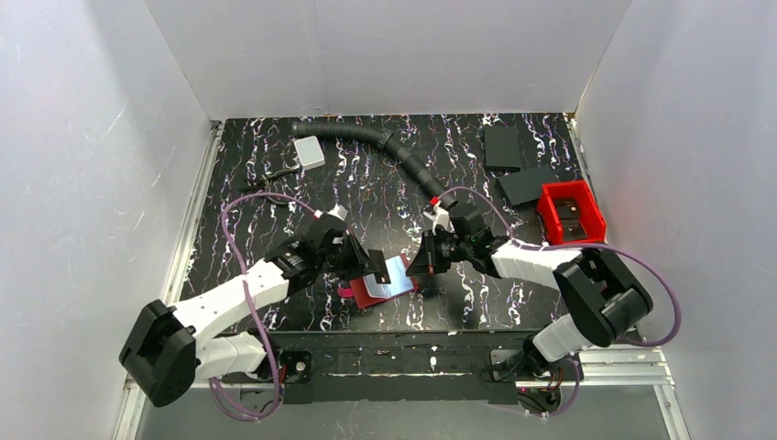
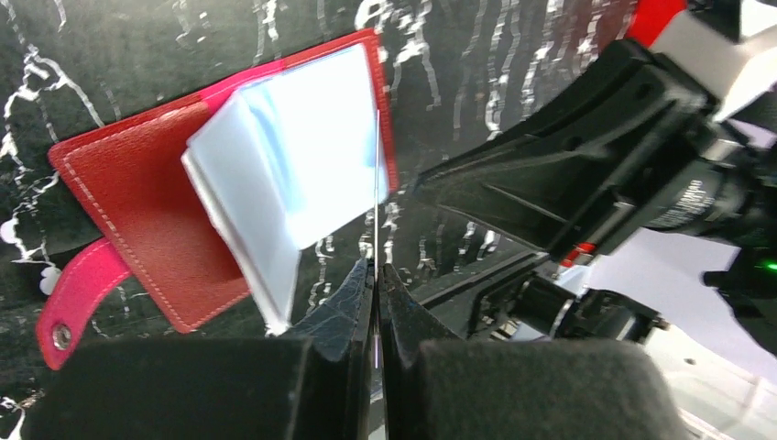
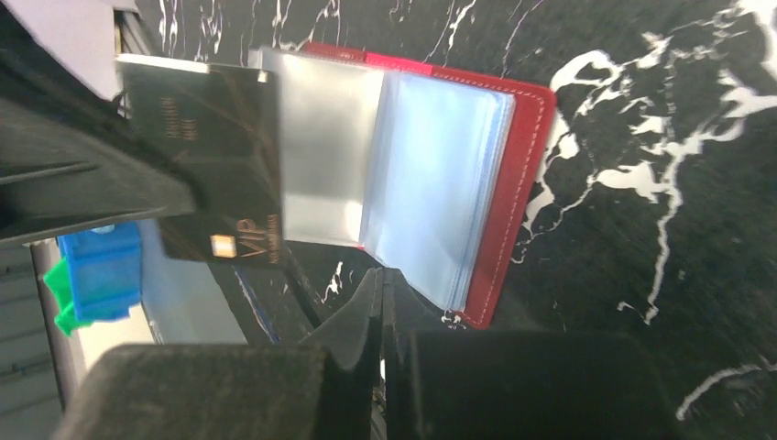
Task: Put the credit cards into the card holder
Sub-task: Insert the credit card into the card holder.
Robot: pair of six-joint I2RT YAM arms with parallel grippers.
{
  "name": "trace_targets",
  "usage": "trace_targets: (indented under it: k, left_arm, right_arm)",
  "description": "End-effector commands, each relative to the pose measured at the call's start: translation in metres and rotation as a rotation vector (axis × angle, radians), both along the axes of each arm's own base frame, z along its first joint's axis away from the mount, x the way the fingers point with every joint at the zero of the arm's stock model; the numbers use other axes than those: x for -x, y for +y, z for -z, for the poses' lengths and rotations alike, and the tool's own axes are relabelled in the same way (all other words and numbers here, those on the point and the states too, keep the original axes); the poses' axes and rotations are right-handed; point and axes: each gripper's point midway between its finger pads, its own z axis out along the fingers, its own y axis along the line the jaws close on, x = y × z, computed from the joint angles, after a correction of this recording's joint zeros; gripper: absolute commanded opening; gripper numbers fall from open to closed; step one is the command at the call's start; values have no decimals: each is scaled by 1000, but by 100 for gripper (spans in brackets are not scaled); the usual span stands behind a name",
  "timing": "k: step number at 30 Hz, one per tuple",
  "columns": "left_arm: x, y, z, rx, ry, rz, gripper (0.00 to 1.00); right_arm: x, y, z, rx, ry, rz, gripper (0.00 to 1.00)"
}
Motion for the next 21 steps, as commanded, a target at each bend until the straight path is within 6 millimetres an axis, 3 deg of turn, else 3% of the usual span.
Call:
trace_targets:
  k: [1,6,11,21]
  left_arm:
    - [-2,6,26,-49,-22,-18,0]
    - [2,15,41,-72,-22,-30,0]
    - [7,20,60,-76,-23,-29,0]
    - [10,18,70,-70,-10,-19,0]
  right_arm:
    - [5,18,-4,-93,-38,-95,1]
    - [9,22,6,-97,-34,-129,1]
    - [7,16,32,-38,-20,-104,1]
    - [9,3,62,38,9,-51,1]
